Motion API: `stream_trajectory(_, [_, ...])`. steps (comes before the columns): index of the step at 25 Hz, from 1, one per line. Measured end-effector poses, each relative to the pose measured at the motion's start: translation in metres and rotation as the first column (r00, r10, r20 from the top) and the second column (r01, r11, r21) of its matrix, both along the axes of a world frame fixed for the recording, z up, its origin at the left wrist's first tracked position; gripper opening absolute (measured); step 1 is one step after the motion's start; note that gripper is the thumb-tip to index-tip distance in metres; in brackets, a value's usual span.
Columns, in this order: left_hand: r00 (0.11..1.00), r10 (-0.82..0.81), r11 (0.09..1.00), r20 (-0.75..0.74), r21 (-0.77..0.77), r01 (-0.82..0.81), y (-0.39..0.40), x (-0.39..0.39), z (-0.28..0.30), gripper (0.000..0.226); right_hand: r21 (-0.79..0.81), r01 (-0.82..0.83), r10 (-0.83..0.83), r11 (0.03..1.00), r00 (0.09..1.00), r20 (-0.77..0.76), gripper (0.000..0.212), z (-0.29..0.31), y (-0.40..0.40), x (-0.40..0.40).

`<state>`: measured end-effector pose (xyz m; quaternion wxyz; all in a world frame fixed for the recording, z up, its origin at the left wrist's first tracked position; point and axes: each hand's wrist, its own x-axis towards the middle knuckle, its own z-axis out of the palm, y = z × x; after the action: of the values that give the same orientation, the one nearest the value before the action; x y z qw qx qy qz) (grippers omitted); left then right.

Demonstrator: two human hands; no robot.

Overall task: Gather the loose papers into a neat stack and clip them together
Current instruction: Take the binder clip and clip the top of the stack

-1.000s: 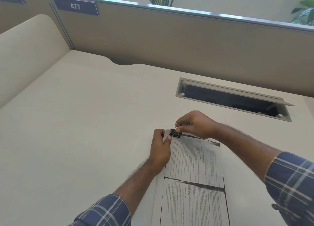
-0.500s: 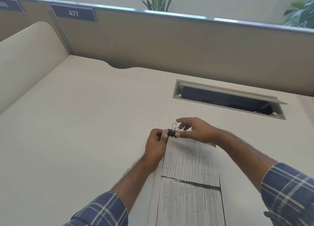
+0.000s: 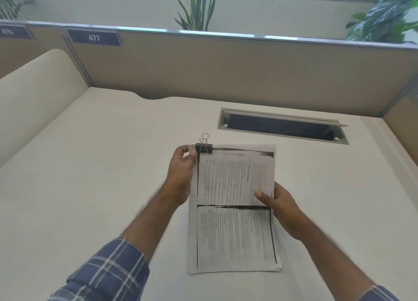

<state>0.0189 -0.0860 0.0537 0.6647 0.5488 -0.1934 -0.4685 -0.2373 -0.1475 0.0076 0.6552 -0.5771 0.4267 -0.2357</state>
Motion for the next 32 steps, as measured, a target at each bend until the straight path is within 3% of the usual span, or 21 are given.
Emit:
stream_trajectory(4, [0.997, 0.072, 0.997, -0.008, 0.007, -0.072, 0.002, 0.008, 0.031, 0.016, 0.161, -0.017, 0.002, 0.987, 0.996, 0.091, 0.041, -0.004, 0.028, -0.006])
stream_trajectory(8, [0.997, 0.064, 0.997, 0.04, 0.03, -0.065, 0.005, 0.015, 0.055, 0.032, 0.146, 0.018, -0.04, 0.989, 0.988, 0.148, 0.032, 0.015, 0.036, -0.001])
stream_trajectory(11, [0.993, -0.061, 0.993, 0.096, 0.105, 0.05, 0.02, 0.017, 0.056, 0.038, 0.152, 0.057, -0.084, 0.987, 0.981, 0.177, 0.032, 0.029, 0.034, 0.004])
stream_trajectory(15, [0.964, -0.227, 0.951, 0.141, 0.246, 0.188, 0.064, -0.013, 0.017, 0.029, 0.186, 0.149, -0.189, 0.971, 0.957, 0.22, 0.029, 0.042, 0.025, 0.008])
stream_trajectory(20, [0.92, -0.081, 0.955, 0.384, 0.295, -0.039, 0.078, -0.021, -0.014, 0.02, 0.13, 0.156, -0.172, 0.979, 0.978, 0.117, 0.025, 0.042, 0.022, 0.027])
stream_trajectory(23, [0.869, -0.076, 0.953, 0.488, 0.293, -0.081, 0.065, -0.005, -0.011, 0.018, 0.071, 0.182, -0.186, 0.981, 0.98, 0.067, 0.022, 0.043, 0.021, 0.048])
stream_trajectory(28, [0.813, -0.07, 0.949, 0.578, 0.289, -0.123, 0.035, 0.039, -0.002, 0.018, -0.043, 0.219, -0.22, 0.975, 0.975, -0.011, 0.016, 0.055, 0.001, 0.087])
stream_trajectory(32, [0.801, -0.05, 0.948, 0.597, 0.281, -0.151, -0.001, 0.08, 0.006, 0.022, -0.122, 0.193, -0.199, 0.974, 0.979, -0.046, 0.024, 0.072, -0.034, 0.127])
